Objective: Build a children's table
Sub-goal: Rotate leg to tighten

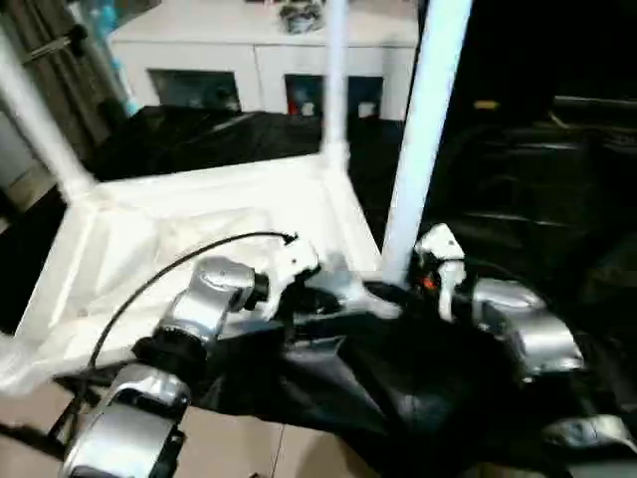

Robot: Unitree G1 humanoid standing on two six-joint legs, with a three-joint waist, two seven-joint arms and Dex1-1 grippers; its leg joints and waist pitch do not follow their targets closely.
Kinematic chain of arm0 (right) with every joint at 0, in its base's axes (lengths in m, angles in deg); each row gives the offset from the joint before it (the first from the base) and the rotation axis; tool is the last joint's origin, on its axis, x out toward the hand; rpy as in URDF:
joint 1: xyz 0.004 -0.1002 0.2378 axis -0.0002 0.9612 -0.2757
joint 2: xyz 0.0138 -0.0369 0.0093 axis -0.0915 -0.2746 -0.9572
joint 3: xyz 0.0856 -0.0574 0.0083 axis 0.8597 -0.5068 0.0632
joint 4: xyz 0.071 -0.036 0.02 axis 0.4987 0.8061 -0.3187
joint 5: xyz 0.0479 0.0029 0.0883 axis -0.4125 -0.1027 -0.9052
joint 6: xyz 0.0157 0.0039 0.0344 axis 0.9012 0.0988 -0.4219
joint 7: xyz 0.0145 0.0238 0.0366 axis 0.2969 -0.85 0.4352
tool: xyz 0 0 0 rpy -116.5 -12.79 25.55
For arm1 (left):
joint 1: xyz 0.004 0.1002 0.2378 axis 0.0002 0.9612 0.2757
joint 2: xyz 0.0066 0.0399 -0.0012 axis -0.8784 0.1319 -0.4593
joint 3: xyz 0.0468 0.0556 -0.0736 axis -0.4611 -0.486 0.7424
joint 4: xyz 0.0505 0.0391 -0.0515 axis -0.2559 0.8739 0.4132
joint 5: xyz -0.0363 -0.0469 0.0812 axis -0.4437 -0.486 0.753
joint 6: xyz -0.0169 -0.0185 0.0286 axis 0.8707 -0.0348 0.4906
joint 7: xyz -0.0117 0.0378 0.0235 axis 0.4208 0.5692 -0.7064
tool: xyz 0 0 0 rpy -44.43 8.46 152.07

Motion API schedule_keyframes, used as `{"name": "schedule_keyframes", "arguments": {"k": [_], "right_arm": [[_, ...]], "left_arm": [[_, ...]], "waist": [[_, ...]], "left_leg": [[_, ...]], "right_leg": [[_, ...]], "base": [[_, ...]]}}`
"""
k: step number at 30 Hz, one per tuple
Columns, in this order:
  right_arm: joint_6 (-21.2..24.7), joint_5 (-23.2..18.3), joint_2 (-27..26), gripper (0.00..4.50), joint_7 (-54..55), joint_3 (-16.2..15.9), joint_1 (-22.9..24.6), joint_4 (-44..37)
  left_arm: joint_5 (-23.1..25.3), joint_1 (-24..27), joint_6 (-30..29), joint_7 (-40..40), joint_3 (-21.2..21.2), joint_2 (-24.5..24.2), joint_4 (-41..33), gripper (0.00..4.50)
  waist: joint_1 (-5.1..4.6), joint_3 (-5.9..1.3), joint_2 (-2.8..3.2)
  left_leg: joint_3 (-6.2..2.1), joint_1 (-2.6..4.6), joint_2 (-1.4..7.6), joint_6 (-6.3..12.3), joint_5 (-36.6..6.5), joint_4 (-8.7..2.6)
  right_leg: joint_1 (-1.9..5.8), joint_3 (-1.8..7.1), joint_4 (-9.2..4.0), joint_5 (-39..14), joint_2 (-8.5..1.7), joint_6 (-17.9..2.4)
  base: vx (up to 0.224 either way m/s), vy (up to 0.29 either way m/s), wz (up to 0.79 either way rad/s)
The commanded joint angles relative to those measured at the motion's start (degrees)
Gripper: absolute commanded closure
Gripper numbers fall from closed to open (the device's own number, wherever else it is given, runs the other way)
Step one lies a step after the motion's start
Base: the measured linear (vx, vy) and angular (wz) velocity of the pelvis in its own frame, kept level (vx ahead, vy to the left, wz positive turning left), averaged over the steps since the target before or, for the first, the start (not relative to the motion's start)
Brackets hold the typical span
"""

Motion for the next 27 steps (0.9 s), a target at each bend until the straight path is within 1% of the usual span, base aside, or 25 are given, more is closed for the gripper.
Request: {"name": "schedule_keyframes", "arguments": {"k": [1,2,3,4,5,6,7,8,9,10,11,12,15,16,17,18,19,20,21,22,23,24,25,26,27], "right_arm": [[0.4,0.8,-4.3,1.96,6.1,-2.0,-1.2,4.7],[0.4,0.9,-6.8,1.96,13.7,0.4,-3.2,8.6],[0.3,0.9,-7.8,1.96,16.5,1.2,-4.0,10.0],[0.3,0.9,-7.8,1.96,16.5,1.2,-4.0,10.0],[0.4,1.2,-8.6,1.96,18.8,1.7,-4.5,10.9],[-0.5,1.7,-9.8,1.96,20.9,1.8,-4.9,11.5],[-1.3,2.2,-10.6,1.96,22.3,1.9,-5.3,12.2],[-1.6,1.8,-11.5,1.96,22.4,2.3,-5.5,12.3],[-2.0,1.5,-12.1,1.4,22.3,2.7,-5.8,12.6],[-1.6,0.4,-12.6,1.27,21.0,3.3,-5.9,12.3],[-1.6,0.3,-12.6,1.24,20.9,3.3,-5.9,12.3],[-1.6,0.2,-12.3,1.17,19.4,2.8,-5.9,11.9],[-2.5,0.9,-10.2,0.83,14.3,0.1,-5.2,9.9],[-3.1,1.2,-9.0,0.83,11.9,-1.0,-4.6,8.7],[-3.4,1.2,-8.5,0.83,10.7,-1.4,-4.3,8.2],[-3.7,1.2,-7.8,0.83,9.0,-1.9,-3.8,7.3],[-3.3,0.2,-4.9,0.83,2.0,-3.4,-2.0,3.5],[-3.2,0.0,-4.4,0.83,0.9,-3.7,-1.6,2.8],[-3.0,-0.3,-3.7,0.83,-0.5,-4.0,-1.3,2.0],[-2.6,-0.9,-2.3,0.83,-3.1,-4.4,-0.6,0.6],[-2.5,-1.1,-1.5,0.83,-4.6,-4.7,-0.3,-0.2],[-2.5,-1.3,-1.1,0.83,-5.5,-5.0,-0.1,-0.7],[-2.3,-1.6,-0.1,0.83,-7.2,-5.4,0.3,-1.6],[-2.5,-1.6,0.9,0.83,-9.0,-5.9,0.8,-2.4],[-2.4,-1.8,2.2,0.83,-11.4,-6.5,1.4,-3.5]], "left_arm": [[-1.0,-2.6,0.5,-3.8,-1.1,5.2,0.5,4.5],[-0.5,-3.6,-0.3,-8.8,-0.4,7.3,1.9,4.5],[-0.3,-4.0,-0.9,-11.0,0.0,8.3,2.4,4.5],[-0.3,-4.0,-0.9,-11.0,0.0,8.3,2.4,4.5],[-0.2,-4.2,-1.3,-12.4,0.1,9.1,2.6,4.5],[-0.2,-4.4,-1.7,-14.5,0.4,10.3,2.8,4.5],[-0.2,-4.6,-1.8,-15.8,0.7,11.1,3.0,4.5],[-0.2,-4.5,-1.9,-16.1,0.6,11.9,2.8,4.5],[-0.1,-4.5,-1.7,-16.2,0.6,12.3,2.9,4.5],[-0.1,-4.3,-1.4,-16.0,0.4,12.6,2.9,4.5],[-0.1,-4.3,-1.4,-16.0,0.4,12.6,2.9,4.5],[-0.1,-4.2,-0.9,-15.4,0.1,12.4,2.9,4.5],[-0.3,-3.5,0.2,-12.5,-0.7,11.2,2.3,4.5],[-0.5,-3.1,0.5,-10.6,-1.2,10.4,1.6,4.5],[-0.6,-2.8,0.7,-9.6,-1.5,10.1,1.2,4.5],[-0.8,-2.5,1.0,-8.2,-1.8,9.6,0.6,4.5],[-1.3,-1.2,1.2,-3.1,-3.0,7.6,-1.4,4.5],[-1.4,-1.0,1.3,-2.3,-3.2,7.2,-1.7,4.5],[-1.6,-0.7,1.4,-1.2,-3.4,6.7,-2.1,4.5],[-1.9,-0.3,1.7,0.7,-3.6,5.9,-2.7,4.5],[-2.0,-0.2,1.8,1.6,-3.7,5.4,-2.9,4.5],[-2.1,-0.2,1.8,2.1,-3.8,5.1,-3.1,4.5],[-2.2,-0.1,1.9,3.1,-3.9,4.5,-3.2,4.5],[-2.2,0.0,2.1,4.2,-4.1,3.9,-3.3,4.5],[-2.2,0.2,2.0,6.3,-4.6,2.8,-3.7,4.5]], "waist": [[-0.58,-2.35,-0.59],[-0.85,-2.48,-0.53],[-1.33,-2.49,-0.31],[-1.45,-2.61,-0.51],[-1.36,-2.67,-0.45],[-1.46,-2.81,-0.44],[-1.43,-2.89,-0.45],[-1.45,-2.98,-0.77],[-1.24,-3.08,-0.62],[-1.17,-3.06,-0.69],[-1.11,-3.07,-0.66],[-1.03,-3.05,-0.64],[-0.97,-2.93,-0.68],[-1.0,-2.95,-0.71],[-0.85,-2.97,-0.67],[-0.83,-3.02,-0.68],[-0.47,-3.08,-0.76],[-0.27,-3.1,-0.74],[-0.02,-3.2,-0.6],[0.2,-3.33,-0.58],[0.24,-3.3,-0.71],[0.38,-3.16,-0.73],[0.61,-3.16,-0.67],[0.57,-3.1,-0.76],[0.82,-3.1,-0.78]], "left_leg": [[-3.4,1.44,5.31,-0.64,-19.9,-4.66],[-3.5,1.33,5.28,-0.83,-19.9,-4.72],[-3.39,1.27,5.29,-1.1,-19.5,-4.76],[-3.31,1.29,5.17,-0.72,-19.2,-4.67],[-3.21,1.28,5.09,-0.28,-18.5,-4.52],[-3.14,0.86,5.12,0.63,-16.6,-4.47],[-3.07,0.83,5.1,1.08,-15.6,-4.38],[-2.9,0.66,5.06,2.2,-13.9,-4.22],[-2.83,0.64,5.03,3.19,-12.6,-4.06],[-2.85,0.43,5.02,4.16,-11.4,-4.05],[-2.83,0.37,5.02,4.58,-11.0,-4.01],[-2.86,0.36,5.11,5.07,-10.7,-4.03],[-2.92,0.42,5.26,5.03,-11.8,-4.14],[-2.92,0.42,5.29,4.94,-12.0,-4.16],[-2.97,0.41,5.31,5.01,-12.0,-4.17],[-2.9,0.26,5.37,5.32,-11.3,-4.12],[-2.86,0.25,5.46,5.86,-10.4,-4.04],[-2.8,0.2,5.56,6.31,-10.0,-3.99],[-2.65,0.21,5.69,7.05,-8.8,-3.89],[-2.63,0.27,5.69,7.33,-8.2,-3.76],[-2.62,0.17,5.64,7.54,-8.1,-3.77],[-2.57,0.09,5.6,7.67,-8.4,-3.72],[-2.56,0.26,5.59,7.35,-9.0,-3.74],[-2.52,0.25,5.62,7.14,-9.3,-3.79],[-2.59,0.32,5.66,6.72,-9.7,-3.84]], "right_leg": [[0.96,3.2,-5.37,-23.5,-6.23,-11.2],[1.11,3.23,-5.18,-21.8,-6.22,-11.6],[0.96,3.37,-5.03,-19.6,-6.22,-12.4],[1.11,3.33,-5.1,-18.4,-6.2,-12.6],[1.14,3.42,-5.11,-17.6,-6.28,-12.8],[1.44,3.46,-4.85,-15.3,-6.35,-13.2],[1.47,3.46,-4.82,-14.1,-6.32,-13.4],[1.58,3.45,-4.64,-11.7,-6.28,-13.9],[1.69,3.4,-4.52,-10.3,-6.36,-14.3],[1.92,3.33,-4.4,-9.5,-6.31,-14.4],[1.99,3.31,-4.39,-9.3,-6.33,-14.4],[2.0,3.24,-4.36,-9.2,-6.34,-14.4],[2.0,3.16,-4.46,-10.9,-6.3,-14.1],[2.02,3.17,-4.42,-11.1,-6.26,-14.1],[2.09,3.14,-4.42,-11.0,-6.27,-14.0],[2.15,3.19,-4.26,-9.8,-6.3,-14.1],[2.3,3.12,-4.08,-8.5,-6.28,-14.2],[2.37,3.1,-3.96,-7.6,-6.25,-14.3],[2.21,3.11,-3.71,-5.8,-6.22,-14.8],[2.13,3.06,-3.5,-4.5,-6.16,-14.9],[2.18,3.03,-3.45,-4.2,-6.14,-15.0],[2.1,3.05,-3.58,-5.0,-6.26,-15.0],[1.98,3.0,-3.7,-6.6,-6.18,-14.7],[1.9,3.05,-3.79,-7.3,-6.15,-14.6],[1.96,3.03,-3.87,-8.4,-6.17,-14.4]], "base": [[0.0,0.0,0.0],[0.0,0.0,0.0],[0.0,0.0,0.0],[0.0,0.0,0.0],[0.0,0.0,0.0],[0.0,0.0,0.0],[0.0,0.0,0.0],[0.0,0.0,0.0],[0.0,0.0,0.0],[0.0,0.0,0.0],[0.0,0.0,0.0],[0.0,0.0,0.0],[0.0,0.0,0.0],[0.0,0.0,0.0],[0.0,0.0,0.0],[0.0,0.0,0.0],[0.0,0.0,0.0],[0.0,0.0,0.0],[0.0,0.0,0.0],[0.0,0.0,0.0],[0.0,0.0,0.0],[0.0,0.0,0.0],[0.0,0.0,0.0],[0.0,0.0,0.0],[0.0,0.0,0.0]]}}
